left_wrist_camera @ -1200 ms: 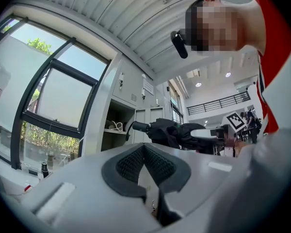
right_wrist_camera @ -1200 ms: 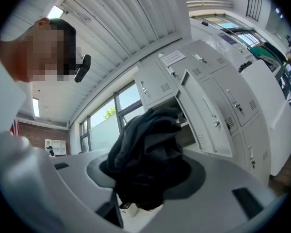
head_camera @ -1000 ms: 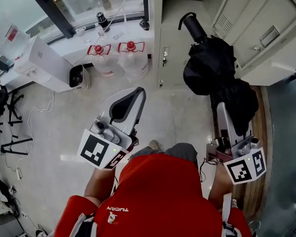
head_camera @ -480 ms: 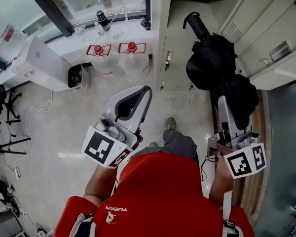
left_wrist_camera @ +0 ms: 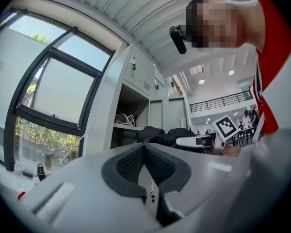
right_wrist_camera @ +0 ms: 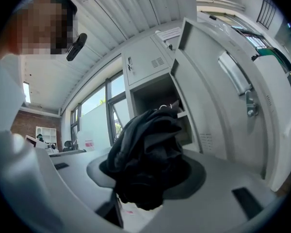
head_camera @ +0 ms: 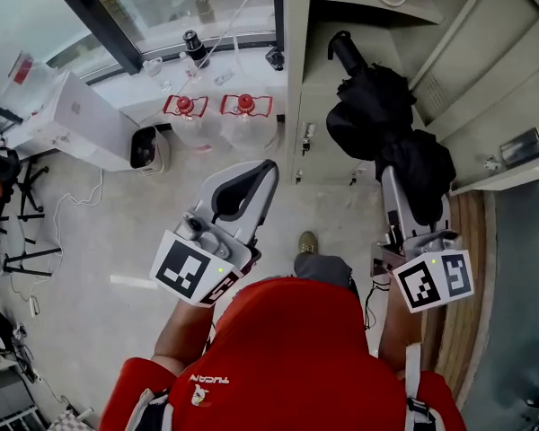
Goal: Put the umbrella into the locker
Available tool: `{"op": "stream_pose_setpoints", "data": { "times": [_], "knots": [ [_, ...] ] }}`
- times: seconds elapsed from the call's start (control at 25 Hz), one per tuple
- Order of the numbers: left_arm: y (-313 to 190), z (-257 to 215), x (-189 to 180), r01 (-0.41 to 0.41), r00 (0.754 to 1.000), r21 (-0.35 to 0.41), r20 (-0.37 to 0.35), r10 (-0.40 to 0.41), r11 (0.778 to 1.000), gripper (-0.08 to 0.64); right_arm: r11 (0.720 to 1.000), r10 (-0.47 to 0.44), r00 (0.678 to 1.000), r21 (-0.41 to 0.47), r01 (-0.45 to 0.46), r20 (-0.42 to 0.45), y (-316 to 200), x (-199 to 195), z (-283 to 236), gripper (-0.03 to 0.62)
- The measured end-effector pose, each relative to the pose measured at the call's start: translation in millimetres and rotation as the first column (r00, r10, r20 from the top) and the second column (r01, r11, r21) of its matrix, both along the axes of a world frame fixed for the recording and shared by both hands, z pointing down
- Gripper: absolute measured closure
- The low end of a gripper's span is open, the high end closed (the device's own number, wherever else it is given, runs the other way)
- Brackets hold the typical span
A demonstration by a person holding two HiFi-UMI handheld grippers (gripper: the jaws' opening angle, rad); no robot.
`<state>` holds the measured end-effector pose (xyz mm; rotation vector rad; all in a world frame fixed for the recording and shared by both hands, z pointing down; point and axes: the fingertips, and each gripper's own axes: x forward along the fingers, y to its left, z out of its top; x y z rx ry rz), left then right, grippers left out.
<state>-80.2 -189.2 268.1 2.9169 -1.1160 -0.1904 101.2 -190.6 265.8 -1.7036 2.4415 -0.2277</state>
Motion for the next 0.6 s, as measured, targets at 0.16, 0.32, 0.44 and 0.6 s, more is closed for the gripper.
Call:
{"op": "stream_pose_setpoints", "data": {
  "times": [0.16, 0.32, 0.44, 0.6],
  "knots": [
    [-25, 1, 14, 0.034, 0.999, -0.014, 0.008, -0.034, 0.999, 0.555, 1.0, -0.017, 1.0, -0.015, 0.017, -0.019, -41, 10, 7, 0.367],
    [-47, 2, 28, 0.082, 0.997, -0.022, 0.012, -0.082, 0.996, 0.555, 0.999, -0.044, 0.999, -0.029, 0.043, -0.023, -79, 19, 14, 0.367],
    [-61, 0, 39, 0.111, 0.994, -0.017, 0.012, -0.111, 0.994, 0.555, 0.997, -0.071, 0.997, -0.032, 0.071, -0.02, -101, 25, 15, 0.367],
    [-81, 2, 49, 0.135, 0.991, -0.022, 0.009, -0.135, 0.991, 0.555, 0.996, -0.077, 0.996, -0.043, 0.075, -0.036, -126, 27, 20, 0.367]
  ]
}}
